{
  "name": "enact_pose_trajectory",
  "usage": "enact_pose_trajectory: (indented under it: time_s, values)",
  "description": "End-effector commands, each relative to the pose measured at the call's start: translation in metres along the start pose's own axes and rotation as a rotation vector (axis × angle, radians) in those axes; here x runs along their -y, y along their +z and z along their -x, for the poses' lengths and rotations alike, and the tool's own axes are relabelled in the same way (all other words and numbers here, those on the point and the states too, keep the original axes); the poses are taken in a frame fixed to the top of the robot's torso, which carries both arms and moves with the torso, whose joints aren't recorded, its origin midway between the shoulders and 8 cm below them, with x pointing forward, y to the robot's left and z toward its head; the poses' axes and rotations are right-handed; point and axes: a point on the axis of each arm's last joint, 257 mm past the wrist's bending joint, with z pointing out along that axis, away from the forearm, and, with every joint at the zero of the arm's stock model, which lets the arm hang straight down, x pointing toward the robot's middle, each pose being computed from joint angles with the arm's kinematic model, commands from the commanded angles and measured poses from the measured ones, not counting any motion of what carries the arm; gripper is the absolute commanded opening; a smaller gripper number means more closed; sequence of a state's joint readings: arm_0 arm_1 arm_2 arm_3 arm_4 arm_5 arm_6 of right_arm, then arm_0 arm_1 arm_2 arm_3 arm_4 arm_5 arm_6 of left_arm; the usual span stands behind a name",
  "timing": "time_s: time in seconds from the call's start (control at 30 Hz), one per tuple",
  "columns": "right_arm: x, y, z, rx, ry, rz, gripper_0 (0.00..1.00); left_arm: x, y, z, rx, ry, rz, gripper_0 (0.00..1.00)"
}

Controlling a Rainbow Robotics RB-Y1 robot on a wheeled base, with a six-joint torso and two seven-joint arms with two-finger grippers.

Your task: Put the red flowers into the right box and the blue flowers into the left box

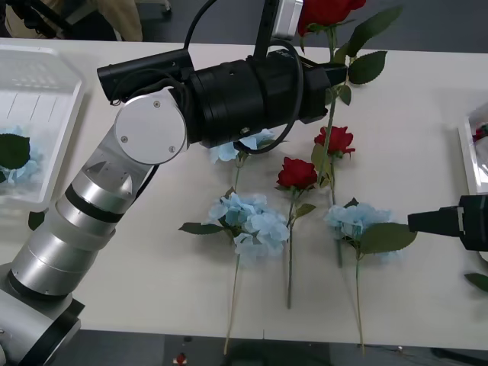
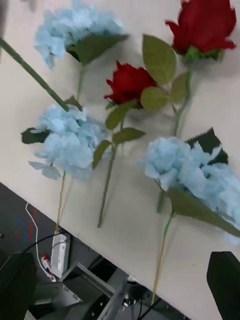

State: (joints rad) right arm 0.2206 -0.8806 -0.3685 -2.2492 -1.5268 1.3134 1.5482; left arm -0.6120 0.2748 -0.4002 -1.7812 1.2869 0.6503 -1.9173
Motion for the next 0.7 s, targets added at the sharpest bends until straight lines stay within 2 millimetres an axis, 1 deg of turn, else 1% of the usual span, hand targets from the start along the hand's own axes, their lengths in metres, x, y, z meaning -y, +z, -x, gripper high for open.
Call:
enact_pose_trajectory:
  time_s: [0.03, 0.2, 0.3, 0.4, 0.57, 0.7]
  values:
    - [-0.023, -0.004, 0.016, 0.065, -0.179, 0.061, 1.0, 0.013, 0.001, 0.023, 0.03, 0.091, -0.023, 0.0]
    - [-0.039, -0.007, 0.028, 0.163, -0.32, 0.129, 1.0, 0.013, 0.001, 0.023, 0.03, 0.091, -0.023, 0.0]
    - [-0.043, -0.007, 0.034, 0.232, -0.39, 0.161, 1.0, 0.013, 0.001, 0.023, 0.03, 0.091, -0.023, 0.0]
    - [-0.042, -0.004, 0.039, 0.294, -0.433, 0.179, 1.0, 0.013, 0.001, 0.023, 0.03, 0.091, -0.023, 0.0]
    - [-0.04, 0.006, 0.042, 0.374, -0.5, 0.17, 1.0, 0.013, 0.001, 0.023, 0.03, 0.091, -0.023, 0.0]
    - [-0.047, 0.017, 0.044, 0.413, -0.53, 0.183, 1.0, 0.013, 0.001, 0.023, 0.03, 0.091, -0.023, 0.0]
